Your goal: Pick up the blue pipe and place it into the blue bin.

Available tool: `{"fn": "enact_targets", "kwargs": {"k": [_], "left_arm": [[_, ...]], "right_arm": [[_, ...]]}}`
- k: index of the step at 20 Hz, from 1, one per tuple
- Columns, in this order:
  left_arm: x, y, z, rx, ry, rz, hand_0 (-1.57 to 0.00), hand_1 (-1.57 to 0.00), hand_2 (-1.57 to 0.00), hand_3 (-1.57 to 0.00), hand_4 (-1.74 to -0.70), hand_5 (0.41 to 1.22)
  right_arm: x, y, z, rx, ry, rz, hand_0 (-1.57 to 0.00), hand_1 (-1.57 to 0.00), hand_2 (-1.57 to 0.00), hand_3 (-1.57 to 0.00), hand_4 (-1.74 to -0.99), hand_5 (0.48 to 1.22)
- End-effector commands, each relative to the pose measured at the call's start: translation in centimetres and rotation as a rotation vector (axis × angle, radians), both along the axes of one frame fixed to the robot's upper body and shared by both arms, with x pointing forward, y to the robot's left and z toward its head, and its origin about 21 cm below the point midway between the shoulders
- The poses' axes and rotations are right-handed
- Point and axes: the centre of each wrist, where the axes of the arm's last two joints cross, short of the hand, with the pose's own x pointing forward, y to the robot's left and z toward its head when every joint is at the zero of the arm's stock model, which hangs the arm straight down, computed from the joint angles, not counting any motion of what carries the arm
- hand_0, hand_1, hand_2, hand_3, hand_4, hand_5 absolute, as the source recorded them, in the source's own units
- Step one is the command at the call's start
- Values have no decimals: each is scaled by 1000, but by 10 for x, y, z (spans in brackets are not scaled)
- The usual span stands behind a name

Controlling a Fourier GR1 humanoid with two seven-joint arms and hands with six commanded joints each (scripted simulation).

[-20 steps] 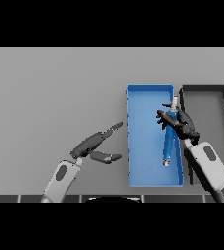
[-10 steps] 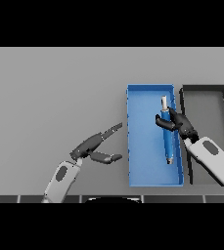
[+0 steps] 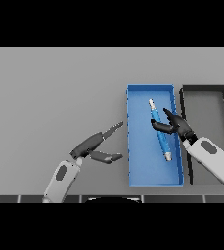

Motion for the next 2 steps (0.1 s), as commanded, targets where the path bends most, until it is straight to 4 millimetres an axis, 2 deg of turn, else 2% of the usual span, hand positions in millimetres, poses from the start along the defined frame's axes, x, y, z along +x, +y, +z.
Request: {"fn": "enact_targets", "kwargs": {"k": [1,2], "left_arm": [[0,-3,3,4,0,8,1,1,1,1,-930,496],[-1,-7,4,4,4,5,1,1,1,1,-930,495]], "right_arm": [[0,0,1,-1,5,7,-19,-17,-17,-4,-1084,711],[-1,-1,-1,10,0,9,-19,-17,-17,-4,-1084,714]]}}
